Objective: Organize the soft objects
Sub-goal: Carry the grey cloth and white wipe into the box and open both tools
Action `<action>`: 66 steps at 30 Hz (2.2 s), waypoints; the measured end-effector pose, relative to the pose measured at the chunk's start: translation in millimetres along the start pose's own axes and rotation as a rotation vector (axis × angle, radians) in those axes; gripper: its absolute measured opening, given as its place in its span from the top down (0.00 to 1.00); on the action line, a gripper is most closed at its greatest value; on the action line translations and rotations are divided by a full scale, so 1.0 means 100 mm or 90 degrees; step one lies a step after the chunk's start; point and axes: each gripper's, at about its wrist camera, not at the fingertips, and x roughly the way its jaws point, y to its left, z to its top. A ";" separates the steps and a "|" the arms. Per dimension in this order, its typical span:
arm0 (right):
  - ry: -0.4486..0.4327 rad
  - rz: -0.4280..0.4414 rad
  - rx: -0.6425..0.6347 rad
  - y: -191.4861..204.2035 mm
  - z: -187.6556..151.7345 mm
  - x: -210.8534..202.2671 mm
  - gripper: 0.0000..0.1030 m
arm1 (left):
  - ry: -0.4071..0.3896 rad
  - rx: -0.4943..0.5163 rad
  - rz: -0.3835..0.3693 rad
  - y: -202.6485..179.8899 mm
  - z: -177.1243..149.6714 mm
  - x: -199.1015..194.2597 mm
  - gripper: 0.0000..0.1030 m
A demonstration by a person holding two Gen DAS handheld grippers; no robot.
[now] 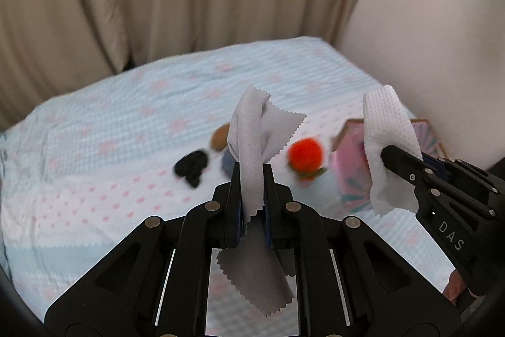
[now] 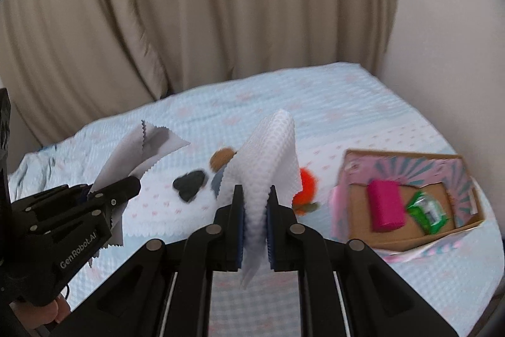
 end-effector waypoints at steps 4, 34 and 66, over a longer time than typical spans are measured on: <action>-0.015 -0.018 0.016 -0.32 0.18 -0.30 0.90 | -0.013 0.020 -0.022 -0.45 0.27 -0.15 0.92; 0.222 0.008 0.067 -3.44 0.35 0.25 0.90 | 0.209 -0.026 -0.035 -3.08 0.58 1.48 0.92; 0.427 0.120 0.196 -3.98 0.12 1.60 0.00 | 0.391 0.032 0.047 -3.14 0.21 2.46 0.00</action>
